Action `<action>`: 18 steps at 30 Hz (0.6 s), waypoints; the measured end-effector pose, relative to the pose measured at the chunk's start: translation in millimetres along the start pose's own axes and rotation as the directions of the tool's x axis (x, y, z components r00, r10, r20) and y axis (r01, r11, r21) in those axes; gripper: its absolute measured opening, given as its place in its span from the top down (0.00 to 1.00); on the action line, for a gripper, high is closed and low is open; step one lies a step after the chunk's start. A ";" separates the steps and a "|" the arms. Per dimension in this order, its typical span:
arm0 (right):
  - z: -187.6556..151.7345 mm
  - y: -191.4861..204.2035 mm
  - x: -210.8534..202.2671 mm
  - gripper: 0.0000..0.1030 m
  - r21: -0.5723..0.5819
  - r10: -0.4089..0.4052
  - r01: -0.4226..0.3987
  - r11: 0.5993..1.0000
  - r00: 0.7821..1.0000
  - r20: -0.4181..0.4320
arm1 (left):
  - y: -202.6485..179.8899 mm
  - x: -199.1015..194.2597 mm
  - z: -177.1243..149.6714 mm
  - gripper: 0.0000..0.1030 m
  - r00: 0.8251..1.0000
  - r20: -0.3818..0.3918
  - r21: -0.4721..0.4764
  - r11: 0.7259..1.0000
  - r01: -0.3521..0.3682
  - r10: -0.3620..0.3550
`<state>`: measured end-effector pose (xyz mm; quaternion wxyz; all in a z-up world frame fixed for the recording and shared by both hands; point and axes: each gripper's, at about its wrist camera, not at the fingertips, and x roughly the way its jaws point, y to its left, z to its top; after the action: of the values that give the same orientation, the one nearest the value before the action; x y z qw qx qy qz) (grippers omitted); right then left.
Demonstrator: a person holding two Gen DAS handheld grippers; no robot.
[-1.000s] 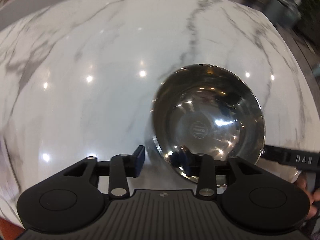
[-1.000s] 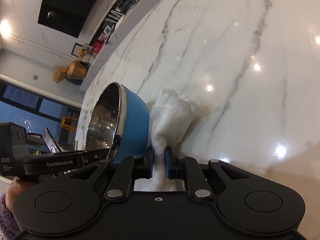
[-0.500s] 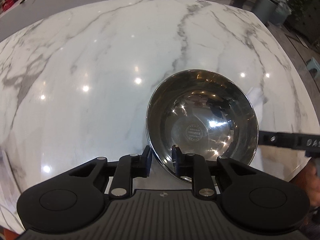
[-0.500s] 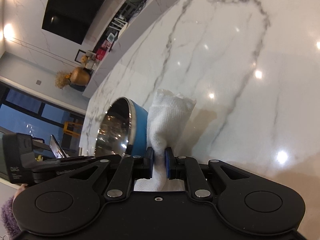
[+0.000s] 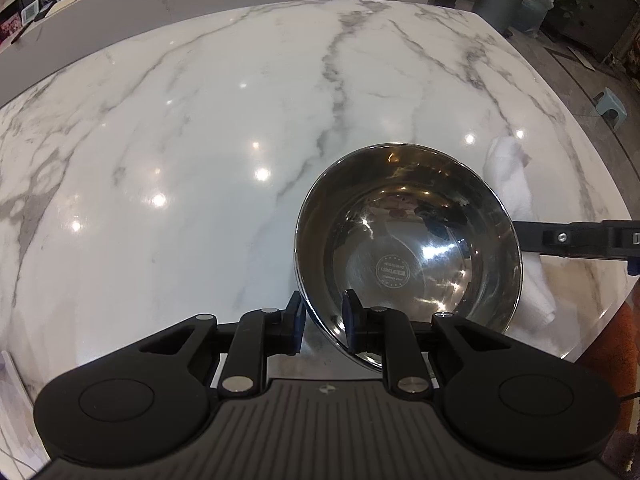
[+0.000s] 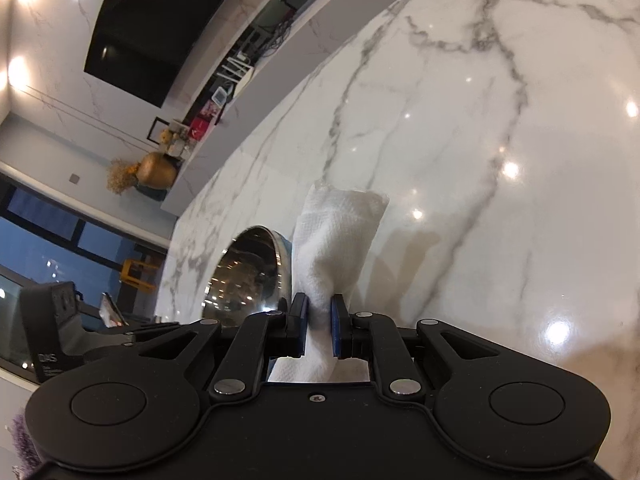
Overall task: Clean bowl
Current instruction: 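Wipe along the blue exterior near the rim while the left gripper holds the bowl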
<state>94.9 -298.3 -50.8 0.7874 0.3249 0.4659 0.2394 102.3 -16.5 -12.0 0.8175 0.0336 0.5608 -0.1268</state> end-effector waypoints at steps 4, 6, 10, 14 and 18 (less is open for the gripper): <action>-5.8 -1.5 6.3 0.89 0.008 -0.024 0.024 1.000 1.000 0.000 | -0.2 1.0 0.5 0.83 1.000 0.000 0.003 1.000 -0.003 0.003; -10.2 -2.2 12.3 0.89 0.005 -0.041 0.041 0.999 0.999 -0.016 | -0.5 2.0 0.8 0.83 1.000 0.002 0.000 1.000 -0.004 0.004; -19.0 -2.7 19.5 0.89 0.007 -0.062 0.062 0.998 0.998 -0.032 | -1.4 4.8 0.7 0.82 1.000 0.004 -0.022 1.000 0.002 -0.002; -20.0 -7.1 17.1 0.90 0.026 -0.058 0.058 0.998 0.998 -0.027 | 3.7 2.0 -1.6 0.71 0.999 0.008 -0.115 0.993 -0.034 0.035; -18.0 -3.7 19.6 0.90 0.013 -0.072 0.073 0.997 0.997 -0.031 | 10.3 -2.6 -5.7 0.57 1.000 -0.003 -0.201 0.979 -0.022 0.021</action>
<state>88.1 -282.2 -71.2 0.7861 0.3096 0.4911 0.2124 98.8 -5.0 -12.6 0.8177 -0.0432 0.5708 -0.0605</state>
